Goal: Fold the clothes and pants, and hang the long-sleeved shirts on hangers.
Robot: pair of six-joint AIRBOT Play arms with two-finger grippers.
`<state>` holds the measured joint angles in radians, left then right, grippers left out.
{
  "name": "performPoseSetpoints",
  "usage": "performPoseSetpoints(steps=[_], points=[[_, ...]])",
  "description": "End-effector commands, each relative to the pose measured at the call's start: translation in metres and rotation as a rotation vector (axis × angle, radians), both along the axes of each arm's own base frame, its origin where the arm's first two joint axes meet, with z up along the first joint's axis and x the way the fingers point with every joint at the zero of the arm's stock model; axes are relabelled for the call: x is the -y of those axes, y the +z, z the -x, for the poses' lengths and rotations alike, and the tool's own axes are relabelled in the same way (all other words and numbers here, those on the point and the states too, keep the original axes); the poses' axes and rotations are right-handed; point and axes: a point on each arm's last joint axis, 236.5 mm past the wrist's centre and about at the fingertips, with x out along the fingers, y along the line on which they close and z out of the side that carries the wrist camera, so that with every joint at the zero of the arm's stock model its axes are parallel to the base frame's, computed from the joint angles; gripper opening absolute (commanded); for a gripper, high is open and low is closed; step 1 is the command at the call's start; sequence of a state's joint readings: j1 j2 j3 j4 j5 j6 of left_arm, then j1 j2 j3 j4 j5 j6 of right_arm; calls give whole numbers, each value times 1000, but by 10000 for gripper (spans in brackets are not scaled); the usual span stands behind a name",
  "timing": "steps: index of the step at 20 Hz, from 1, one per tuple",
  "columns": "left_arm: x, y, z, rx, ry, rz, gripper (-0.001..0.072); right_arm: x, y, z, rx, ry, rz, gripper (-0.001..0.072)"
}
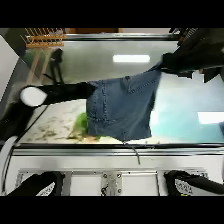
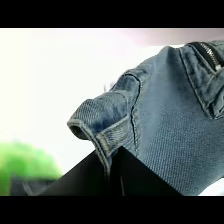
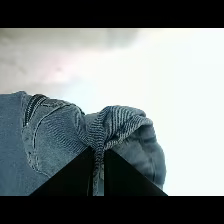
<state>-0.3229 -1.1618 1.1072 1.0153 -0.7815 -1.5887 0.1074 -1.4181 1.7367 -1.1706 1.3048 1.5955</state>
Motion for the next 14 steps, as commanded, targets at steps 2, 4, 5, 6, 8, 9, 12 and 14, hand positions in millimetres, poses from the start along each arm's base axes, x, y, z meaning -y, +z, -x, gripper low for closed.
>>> performPoseSetpoints(steps=[2,4,5,6,8,9,12,14], points=[[-13,-105,-94,-81,111,-64,26,-26,-119,-104,-1,-78,-75,32],[-28,-105,-135,-114,149,-39,27,-32,-108,-133,81,-134,-158,93],[-39,-96,-153,-116,173,-21,243,-31,-91,-145,146,-165,-191,304],[-50,-84,-168,-111,203,1,658,-26,-72,-156,212,-196,-218,545],[-81,-54,-183,-113,245,31,685,-13,-28,-163,307,-227,-248,666],[-98,-40,-182,-115,249,27,685,-2,-4,-159,345,-235,-250,664],[-150,-33,-144,-189,265,-80,685,25,45,-121,389,-173,-167,512],[-169,-57,-100,-280,264,-179,685,32,45,-83,339,-113,-76,512]])
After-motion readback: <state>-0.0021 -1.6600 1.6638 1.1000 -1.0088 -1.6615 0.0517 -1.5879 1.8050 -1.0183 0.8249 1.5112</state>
